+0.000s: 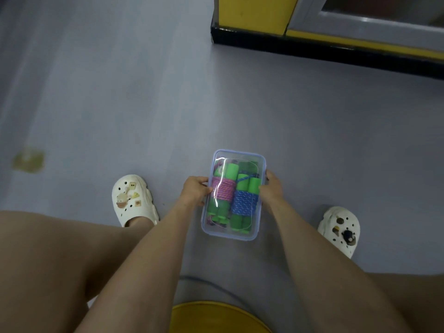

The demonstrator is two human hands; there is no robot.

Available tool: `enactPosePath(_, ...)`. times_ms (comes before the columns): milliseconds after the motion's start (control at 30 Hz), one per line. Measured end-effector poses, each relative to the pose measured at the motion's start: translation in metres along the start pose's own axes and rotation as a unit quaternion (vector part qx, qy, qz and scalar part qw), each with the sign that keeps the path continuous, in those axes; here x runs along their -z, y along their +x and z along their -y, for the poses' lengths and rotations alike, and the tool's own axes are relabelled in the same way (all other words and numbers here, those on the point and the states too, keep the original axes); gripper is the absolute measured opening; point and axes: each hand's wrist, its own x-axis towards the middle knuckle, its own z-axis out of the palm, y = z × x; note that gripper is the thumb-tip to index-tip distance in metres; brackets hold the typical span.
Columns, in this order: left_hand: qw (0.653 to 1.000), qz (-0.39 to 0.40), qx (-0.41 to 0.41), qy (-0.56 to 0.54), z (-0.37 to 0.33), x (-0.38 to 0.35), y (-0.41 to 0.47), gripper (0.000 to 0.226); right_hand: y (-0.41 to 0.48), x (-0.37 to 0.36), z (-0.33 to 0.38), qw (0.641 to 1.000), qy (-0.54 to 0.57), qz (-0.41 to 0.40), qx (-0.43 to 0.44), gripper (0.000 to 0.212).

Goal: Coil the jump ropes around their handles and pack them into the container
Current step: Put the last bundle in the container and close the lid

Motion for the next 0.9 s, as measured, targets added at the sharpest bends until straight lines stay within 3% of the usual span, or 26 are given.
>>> enactPosePath(100,1.0,0.004,0.003,0.004,-0.001,0.002,0.0,0.036,-0.007,0.005,0.002,1.0,-0.021,0.003,0.02,0.059)
enactPosePath(200,1.0,-0.009,-0.005,0.012,0.002,0.001,0.001,0.035,-0.018,0.001,0.002,0.998,-0.057,-0.022,0.026,0.05)
enactPosePath(300,0.997,-0.042,-0.011,0.068,0.009,-0.003,-0.004,0.012,-0.038,-0.009,-0.006,0.99,-0.136,-0.019,-0.042,0.038)
enactPosePath(367,0.989,-0.062,0.001,0.131,0.014,-0.006,-0.006,0.027,-0.057,-0.017,-0.021,0.976,-0.19,0.01,-0.104,0.038)
enactPosePath(467,0.987,-0.071,0.034,0.139,0.017,-0.013,-0.01,0.041,-0.069,-0.024,-0.038,0.969,-0.192,0.002,-0.153,0.042)
enactPosePath(667,0.98,-0.077,0.031,0.181,0.018,-0.016,-0.008,0.052,-0.066,-0.029,-0.026,0.971,-0.113,-0.042,-0.206,0.047)
enactPosePath(767,0.986,-0.112,0.027,0.123,0.012,-0.012,0.009,0.055,-0.052,-0.034,-0.012,0.972,-0.058,-0.064,-0.216,0.048)
enactPosePath(900,0.988,-0.118,0.095,0.032,0.011,-0.005,0.044,0.049,-0.035,-0.03,0.006,0.957,0.073,-0.131,-0.249,0.056)
